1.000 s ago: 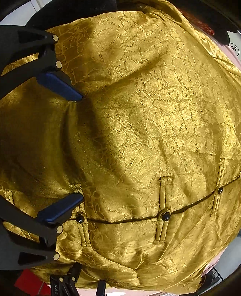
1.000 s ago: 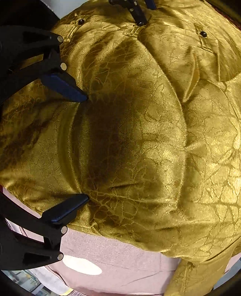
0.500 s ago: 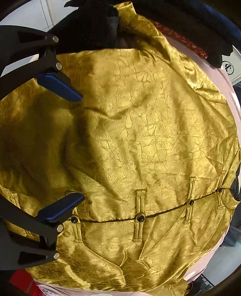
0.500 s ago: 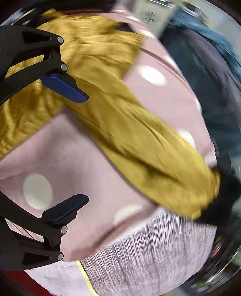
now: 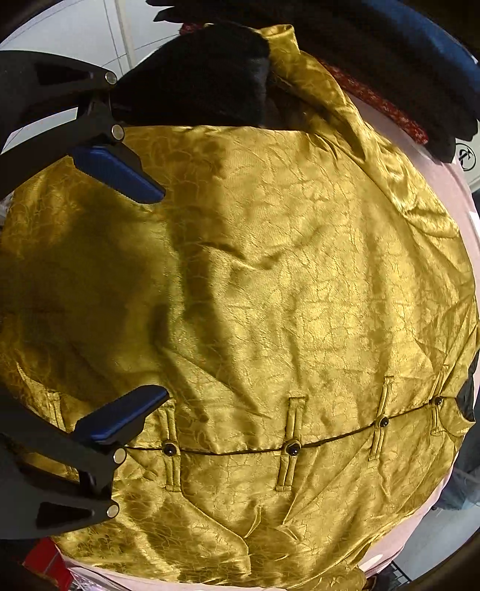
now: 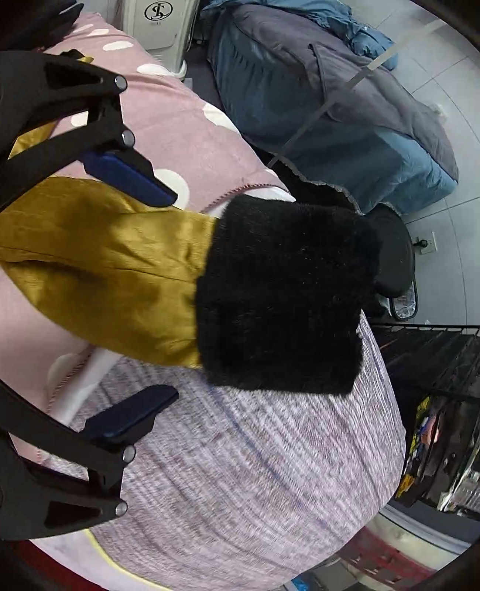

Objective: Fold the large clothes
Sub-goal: 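Grasp the other fur cuff with the right tool and lift the sleeve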

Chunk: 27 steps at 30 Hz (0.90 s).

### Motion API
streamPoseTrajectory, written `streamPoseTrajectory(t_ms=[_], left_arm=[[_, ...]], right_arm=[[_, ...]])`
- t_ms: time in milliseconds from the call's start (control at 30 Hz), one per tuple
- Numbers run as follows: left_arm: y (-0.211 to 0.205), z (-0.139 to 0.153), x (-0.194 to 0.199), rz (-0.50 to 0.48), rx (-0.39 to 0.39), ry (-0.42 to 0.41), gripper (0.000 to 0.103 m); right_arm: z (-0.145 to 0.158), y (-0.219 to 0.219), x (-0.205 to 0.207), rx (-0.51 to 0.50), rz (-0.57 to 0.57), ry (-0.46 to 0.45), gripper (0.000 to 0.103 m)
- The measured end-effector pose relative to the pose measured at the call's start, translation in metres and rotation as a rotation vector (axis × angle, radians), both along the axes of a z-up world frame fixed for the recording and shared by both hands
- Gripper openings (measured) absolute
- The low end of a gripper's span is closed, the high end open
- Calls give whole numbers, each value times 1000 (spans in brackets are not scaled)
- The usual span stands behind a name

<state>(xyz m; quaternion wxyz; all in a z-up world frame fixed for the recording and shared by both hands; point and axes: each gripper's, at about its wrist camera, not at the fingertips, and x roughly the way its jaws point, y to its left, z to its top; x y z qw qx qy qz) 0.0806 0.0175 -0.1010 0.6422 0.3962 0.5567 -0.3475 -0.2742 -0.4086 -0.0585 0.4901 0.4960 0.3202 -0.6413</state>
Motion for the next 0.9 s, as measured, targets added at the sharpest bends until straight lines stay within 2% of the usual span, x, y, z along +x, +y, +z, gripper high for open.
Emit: streamPoseTrajectory(t_ms=[33,67,100,167,200,367,467,567,667,733,833,900], left_arm=[[2,2,0,3,0,-1,97],[4,4,1,6,0,-3,97],[2,1,0,6,0,-4,97],[1,1,0,7,3,-4,97],[-1,1,1,6,3,-4,97],[-13,9,-8,-35,-15,-9,97],[-22,16,-18,-73,-43,-12,97],[-31,21,-29,-118,-66,-6,97],[-38,23,-41,-160,-76,3,97],[-46,21,-51,-186,-79,11,97],[-46,22,-63,-215,-79,18,97],[-43,21,-66,-230,-76,17,97]], right_arm=[[-4,-1,-3,17,6,-10,67],[-10,-3,-5,30,9,-26,48],[-14,-7,-5,34,13,-40,33],[-7,-7,-14,12,29,-79,16],[-2,-2,-18,-13,25,-106,13],[59,54,-44,-212,25,-266,9],[91,107,-60,-312,36,-265,9],[97,163,-79,-343,10,-241,9],[69,218,-100,-271,-95,-242,9],[32,247,-119,-176,-191,-281,9],[-24,283,-145,-60,-338,-416,12],[-45,301,-156,-25,-416,-484,25]])
